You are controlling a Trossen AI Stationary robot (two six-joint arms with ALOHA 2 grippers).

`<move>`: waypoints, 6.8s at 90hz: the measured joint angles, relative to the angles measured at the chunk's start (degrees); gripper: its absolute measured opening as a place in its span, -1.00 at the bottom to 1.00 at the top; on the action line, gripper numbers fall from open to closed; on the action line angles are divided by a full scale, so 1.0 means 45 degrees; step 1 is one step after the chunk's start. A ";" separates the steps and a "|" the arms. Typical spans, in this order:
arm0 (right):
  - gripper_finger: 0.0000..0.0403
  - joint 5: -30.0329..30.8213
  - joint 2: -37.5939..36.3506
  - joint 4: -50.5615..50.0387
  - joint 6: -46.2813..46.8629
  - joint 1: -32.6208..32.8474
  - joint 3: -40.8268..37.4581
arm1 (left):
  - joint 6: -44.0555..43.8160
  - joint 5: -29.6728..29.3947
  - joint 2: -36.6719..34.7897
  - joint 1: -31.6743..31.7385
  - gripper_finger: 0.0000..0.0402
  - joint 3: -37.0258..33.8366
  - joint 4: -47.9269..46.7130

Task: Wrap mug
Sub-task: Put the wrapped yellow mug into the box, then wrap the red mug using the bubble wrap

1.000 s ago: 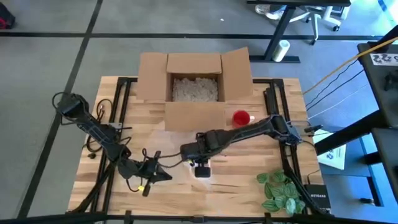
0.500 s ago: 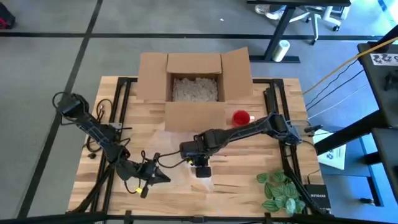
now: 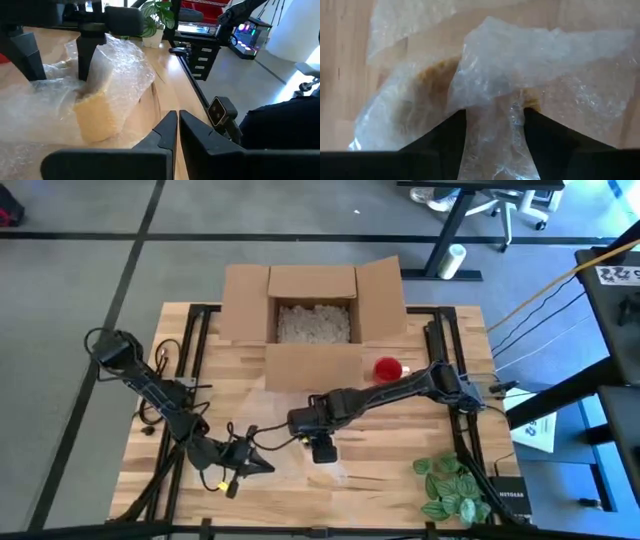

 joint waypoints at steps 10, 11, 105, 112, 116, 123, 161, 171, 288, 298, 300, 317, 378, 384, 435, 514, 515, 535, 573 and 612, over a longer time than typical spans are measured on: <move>-0.11 -0.0236 -0.0011 -0.0725 0.0228 0.0025 0.0614 | 0.0070 0.0003 0.0000 0.0000 -1.00 0.0000 0.0001; -0.11 -0.0236 -0.0011 -0.0814 0.0263 0.0028 0.0709 | 0.0082 0.0005 0.0000 0.0000 -1.00 0.0000 -0.0001; -0.11 -0.1314 -0.0054 0.1392 -0.0874 -0.0248 -0.1300 | 0.0073 0.0005 0.0000 0.0000 -1.00 0.0000 -0.0075; -0.18 -0.1309 -0.0084 0.1673 -0.0678 -0.0253 -0.1634 | 0.0073 0.0005 0.0000 0.0000 -1.00 0.0000 -0.0098; -0.26 -0.1304 -0.0099 0.1802 -0.0650 -0.0248 -0.1802 | 0.0073 0.0005 0.0000 0.0000 -1.00 0.0000 -0.0122; -0.47 -0.1290 -0.0113 0.2014 -0.0645 -0.0253 -0.2048 | 0.0071 0.0005 0.0000 0.0000 -1.00 0.0000 -0.0141; -0.90 -0.1343 0.0091 0.0365 -0.0227 -0.0214 -0.0784 | -0.0003 0.0005 0.0000 0.0000 -1.00 0.0000 -0.0175; -0.90 -0.1343 0.0130 -0.0685 -0.0261 -0.0204 0.0226 | -0.0055 0.0005 0.0000 0.0000 -1.00 0.0000 -0.0180; -0.92 0.2144 -0.3877 0.1612 -0.0244 -0.4843 0.5164 | 0.0442 -0.0802 0.0000 0.0087 -1.00 0.0005 -0.0256; -0.92 0.2004 -0.3743 0.0423 0.0138 -0.5954 0.5140 | 0.0452 -0.0833 0.0000 0.0375 -1.00 0.0005 -0.0396; -0.92 0.2010 -0.3674 0.0139 0.0165 -0.6142 0.5140 | 0.0426 -0.0831 0.0000 0.0455 -1.00 0.0005 -0.0417; -0.93 0.1633 -0.3059 -0.1547 0.0123 -0.7348 0.5135 | -0.0247 -0.0014 0.0000 0.1384 -1.00 0.0005 -0.1584; -0.93 -0.0179 0.1212 -0.4923 -0.0955 -0.9124 0.5140 | 0.0019 0.3517 0.0000 0.4250 -1.00 0.0000 -0.3050; -0.88 -0.0311 0.1223 -0.4933 -0.1043 -0.9191 0.5140 | -0.0013 0.3523 0.0000 0.4250 -1.00 0.0000 -0.3115; -0.14 -0.2628 0.1082 -0.3774 -0.0972 -0.9073 0.5160 | -0.0565 0.3770 0.0000 0.4046 -1.00 0.0000 -0.3225; -0.13 -0.3362 -0.2966 -0.0926 0.0522 -0.8937 0.5163 | -0.1025 0.3750 0.0000 0.3827 -1.00 0.0000 -0.3030; -0.14 -0.3320 -0.3023 -0.0993 0.0524 -0.8913 0.5164 | -0.1025 0.3750 0.0000 0.3815 -1.00 0.0000 -0.3012; -0.69 -0.1675 -0.3718 -0.4521 0.0264 -0.7937 0.5164 | -0.1025 0.3643 0.0000 0.3633 -1.00 0.0000 -0.2913; -0.98 -0.0365 -0.4308 -0.6550 0.2150 -0.2514 0.4970 | -0.0933 0.3555 0.0000 0.3211 -1.00 0.0000 -0.2897; -1.00 0.1506 -0.4663 -0.6543 0.7080 0.3294 0.2913 | -0.0188 0.3366 0.0000 0.2693 -1.00 -0.0005 -0.2201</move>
